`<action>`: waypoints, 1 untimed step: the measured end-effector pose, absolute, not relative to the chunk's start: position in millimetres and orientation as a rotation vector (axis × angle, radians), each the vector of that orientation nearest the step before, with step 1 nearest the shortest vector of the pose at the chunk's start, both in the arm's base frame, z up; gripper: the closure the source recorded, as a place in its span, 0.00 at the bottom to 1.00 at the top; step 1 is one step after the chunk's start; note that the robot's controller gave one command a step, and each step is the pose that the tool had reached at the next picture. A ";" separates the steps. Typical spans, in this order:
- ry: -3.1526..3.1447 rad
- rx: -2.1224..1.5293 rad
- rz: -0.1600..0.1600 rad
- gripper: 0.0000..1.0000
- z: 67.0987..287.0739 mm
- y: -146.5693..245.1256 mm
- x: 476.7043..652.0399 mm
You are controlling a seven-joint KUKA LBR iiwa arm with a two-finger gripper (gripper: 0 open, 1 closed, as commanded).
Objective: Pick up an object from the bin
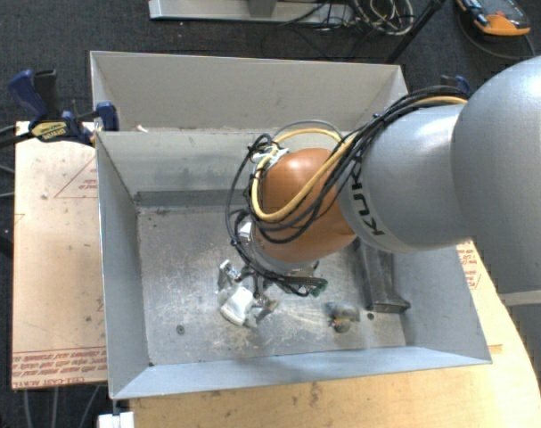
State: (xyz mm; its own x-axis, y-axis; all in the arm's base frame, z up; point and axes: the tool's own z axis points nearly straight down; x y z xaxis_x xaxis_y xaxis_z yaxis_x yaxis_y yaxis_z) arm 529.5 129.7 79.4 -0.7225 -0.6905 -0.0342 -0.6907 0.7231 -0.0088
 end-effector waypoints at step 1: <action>2.893 -1.161 0.006 1.00 81.9 129.6 528.9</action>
Offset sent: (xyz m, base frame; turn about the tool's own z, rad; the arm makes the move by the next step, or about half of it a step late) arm 0.0000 0.0000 0.0041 0.0001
